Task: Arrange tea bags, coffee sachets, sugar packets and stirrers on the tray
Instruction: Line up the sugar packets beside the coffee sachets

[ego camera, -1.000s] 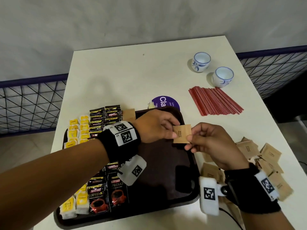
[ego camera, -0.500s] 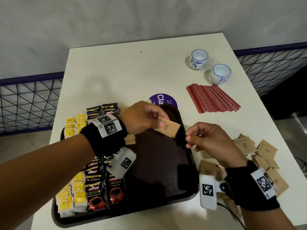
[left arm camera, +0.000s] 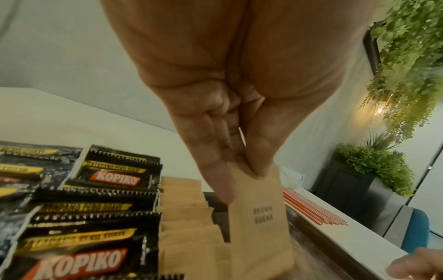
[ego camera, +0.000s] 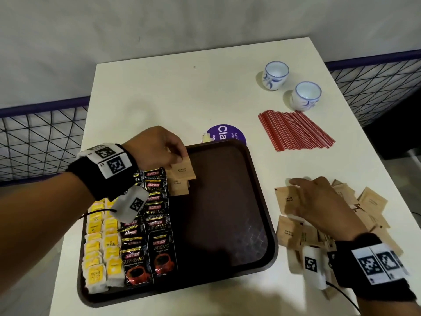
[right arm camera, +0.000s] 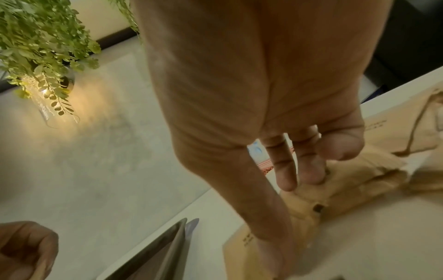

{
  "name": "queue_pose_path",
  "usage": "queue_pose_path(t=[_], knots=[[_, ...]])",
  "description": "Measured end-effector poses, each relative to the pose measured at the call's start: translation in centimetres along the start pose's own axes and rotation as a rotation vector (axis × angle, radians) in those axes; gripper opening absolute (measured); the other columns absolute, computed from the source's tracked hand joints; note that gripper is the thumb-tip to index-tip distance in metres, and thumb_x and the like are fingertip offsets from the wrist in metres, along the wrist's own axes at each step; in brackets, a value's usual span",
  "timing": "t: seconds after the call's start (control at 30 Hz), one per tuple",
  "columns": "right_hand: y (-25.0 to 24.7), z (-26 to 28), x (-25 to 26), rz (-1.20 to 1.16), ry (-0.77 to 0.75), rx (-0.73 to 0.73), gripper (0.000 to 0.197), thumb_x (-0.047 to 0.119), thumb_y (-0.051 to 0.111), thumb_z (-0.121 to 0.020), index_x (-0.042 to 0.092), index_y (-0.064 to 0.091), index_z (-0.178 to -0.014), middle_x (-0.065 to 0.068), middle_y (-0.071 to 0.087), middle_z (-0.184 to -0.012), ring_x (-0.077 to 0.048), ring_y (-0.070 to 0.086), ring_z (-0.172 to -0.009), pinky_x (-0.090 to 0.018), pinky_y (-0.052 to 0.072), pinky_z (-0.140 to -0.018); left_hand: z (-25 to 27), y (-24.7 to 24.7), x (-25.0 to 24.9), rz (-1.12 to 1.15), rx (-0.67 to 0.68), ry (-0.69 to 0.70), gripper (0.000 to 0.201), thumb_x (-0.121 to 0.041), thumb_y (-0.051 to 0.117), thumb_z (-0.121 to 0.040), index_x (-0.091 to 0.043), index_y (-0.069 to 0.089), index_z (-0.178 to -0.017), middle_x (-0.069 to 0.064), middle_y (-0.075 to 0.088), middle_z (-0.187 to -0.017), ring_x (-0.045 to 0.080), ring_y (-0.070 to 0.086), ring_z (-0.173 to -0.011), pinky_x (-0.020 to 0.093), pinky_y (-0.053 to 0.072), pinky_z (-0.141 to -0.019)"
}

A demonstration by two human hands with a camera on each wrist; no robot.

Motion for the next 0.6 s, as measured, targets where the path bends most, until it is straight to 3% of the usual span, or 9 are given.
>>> queue_pose_path(t=[0.07,0.13,0.2,0.33,0.43,0.53,0.6], knots=[[0.2,0.0,-0.1,0.004,0.021,0.009,0.072,0.031,0.079,-0.076,0.033,0.049,-0.141,-0.005,0.049,-0.116,-0.026,0.046,-0.119,-0.036,0.043,-0.1,0.1,0.6,0.1,0.002,0.042,-0.013,0.02,-0.005,0.073,-0.082,-0.024,0.077,-0.078,-0.003,0.073,-0.078,0.023,0.073,-0.073,0.037,0.062,-0.073],[0.2,0.0,0.2,-0.003,0.032,-0.001,0.066,0.026,0.081,-0.076,0.029,0.054,-0.136,-0.003,0.043,-0.114,-0.03,0.05,-0.114,-0.038,0.044,-0.101,0.3,1.0,0.0,-0.008,0.064,-0.023,0.016,-0.006,0.074,-0.082,-0.022,0.077,-0.08,-0.006,0.071,-0.073,0.016,0.072,-0.068,0.026,0.06,-0.066],[-0.1,0.0,0.3,-0.009,0.026,-0.064,0.05,0.02,0.078,-0.078,0.023,0.06,-0.125,-0.002,0.043,-0.109,-0.03,0.053,-0.109,-0.037,0.045,-0.095,0.3,1.4,0.0,-0.07,0.072,-0.021,0.015,-0.01,0.076,-0.08,-0.025,0.078,-0.08,-0.009,0.071,-0.068,0.006,0.067,-0.064,0.018,0.052,-0.061],[-1.0,0.1,0.7,-0.06,-0.028,-0.219,0.027,0.006,0.07,-0.08,0.016,0.064,-0.105,-0.006,0.056,-0.102,-0.023,0.056,-0.094,-0.032,0.045,-0.078,0.5,2.3,0.2,-0.157,0.118,-0.024,0.013,-0.014,0.077,-0.078,-0.027,0.079,-0.082,-0.011,0.074,-0.075,0.002,0.065,-0.071,0.018,0.049,-0.067],[-1.9,0.6,1.2,-0.193,-0.002,-0.193,0.02,0.006,0.073,-0.08,0.02,0.06,-0.086,0.0,0.064,-0.087,-0.017,0.06,-0.078,-0.027,0.04,-0.064,0.5,2.8,0.6,-0.183,0.131,-0.037,0.013,-0.014,0.077,-0.078,-0.026,0.079,-0.082,-0.02,0.069,-0.066,-0.006,0.062,-0.066,0.006,0.041,-0.058],[-2.7,1.2,1.7,-0.33,0.01,-0.154,0.02,0.008,0.074,-0.081,0.018,0.057,-0.08,-0.002,0.067,-0.073,-0.011,0.062,-0.068,-0.027,0.042,-0.06,0.4,3.2,0.8,-0.194,0.152,-0.032,0.013,-0.014,0.077,-0.078,-0.025,0.079,-0.083,-0.02,0.072,-0.075,-0.004,0.065,-0.076,0.015,0.047,-0.071],[-3.3,1.5,2.1,-0.46,-0.002,-0.157,0.02,0.003,0.074,-0.082,0.018,0.06,-0.085,-0.001,0.068,-0.074,-0.005,0.064,-0.065,-0.021,0.046,-0.06,0.4,3.3,0.9,-0.212,0.159,-0.032,0.013,-0.014,0.076,-0.078,-0.025,0.079,-0.084,-0.028,0.069,-0.072,-0.007,0.063,-0.076,0.015,0.047,-0.074]])
Point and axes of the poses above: each hand's wrist, its own z-axis away from the middle knuckle, its own y-axis out of the palm, x = y × z, the point moved 6 cm from there along -z, towards the middle knuckle
